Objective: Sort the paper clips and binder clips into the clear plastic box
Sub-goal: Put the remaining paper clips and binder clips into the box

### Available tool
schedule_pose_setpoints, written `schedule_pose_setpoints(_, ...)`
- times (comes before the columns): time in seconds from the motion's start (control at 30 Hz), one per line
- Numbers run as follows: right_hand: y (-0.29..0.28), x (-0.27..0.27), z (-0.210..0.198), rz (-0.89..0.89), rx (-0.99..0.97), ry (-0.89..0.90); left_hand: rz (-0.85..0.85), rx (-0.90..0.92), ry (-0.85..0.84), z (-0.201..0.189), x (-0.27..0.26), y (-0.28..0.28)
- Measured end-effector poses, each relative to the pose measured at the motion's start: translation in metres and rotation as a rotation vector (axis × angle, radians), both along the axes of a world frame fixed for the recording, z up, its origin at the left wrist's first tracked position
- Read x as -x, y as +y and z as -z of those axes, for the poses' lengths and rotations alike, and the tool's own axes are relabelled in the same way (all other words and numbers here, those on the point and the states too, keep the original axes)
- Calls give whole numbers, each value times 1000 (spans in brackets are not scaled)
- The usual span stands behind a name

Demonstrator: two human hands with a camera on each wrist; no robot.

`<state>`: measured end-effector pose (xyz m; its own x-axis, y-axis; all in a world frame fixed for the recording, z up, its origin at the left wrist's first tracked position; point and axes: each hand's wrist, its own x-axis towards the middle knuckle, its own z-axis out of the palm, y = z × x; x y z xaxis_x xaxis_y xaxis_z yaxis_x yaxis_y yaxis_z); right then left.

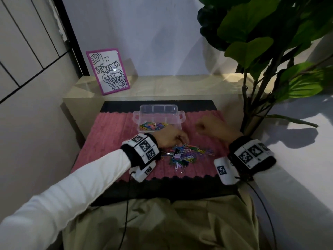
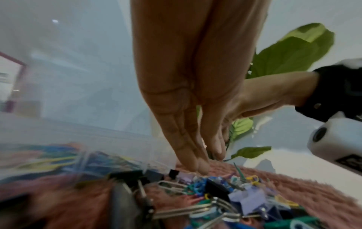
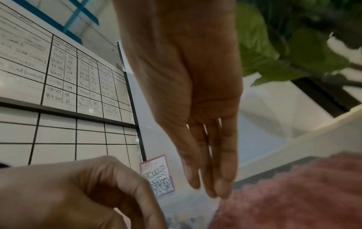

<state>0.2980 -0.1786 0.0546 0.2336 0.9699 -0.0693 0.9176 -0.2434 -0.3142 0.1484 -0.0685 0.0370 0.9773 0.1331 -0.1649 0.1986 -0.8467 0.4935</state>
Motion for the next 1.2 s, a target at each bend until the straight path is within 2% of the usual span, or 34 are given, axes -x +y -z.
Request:
schedule_pose_setpoints(0.07, -17, -14, 15, 95, 235, -101, 69, -73, 57, 0, -14, -7)
schedule_pose_setpoints(0.13, -28, -19, 28, 129, 333, -81, 111, -150, 110, 3, -27, -15)
schedule_pose_setpoints(0.27, -34, -9, 38, 77, 221, 42, 107, -239, 178, 7, -44, -28)
schedule_pose_setpoints(0.4, -34, -4, 46, 29, 123, 57, 93, -215, 147, 11, -45, -30)
schedule_pose_setpoints(0.47, -36, -3, 47, 34, 76, 127, 69, -176, 122, 12, -43, -26)
schedule_pose_setpoints(0.63, -38, -1, 43, 74, 0, 245, -30, -14, -13, 5, -37, -13)
schedule_pose_setpoints(0.83, -37, -3, 37, 170, -178, 429, -228, 417, -155, -10, -19, 5)
schedule_pose_setpoints(0.97, -35, 1, 39, 235, -300, 643, -302, 779, -175, -9, -8, 12)
schedule_pose_setpoints(1.1, -35, 5, 41, 343, -382, 1000, -307, 895, -183, -4, 1, 17)
schedule_pose_setpoints(1.2, -37, 5, 41, 363, -381, 1149, -316, 936, -208, -2, 8, 21)
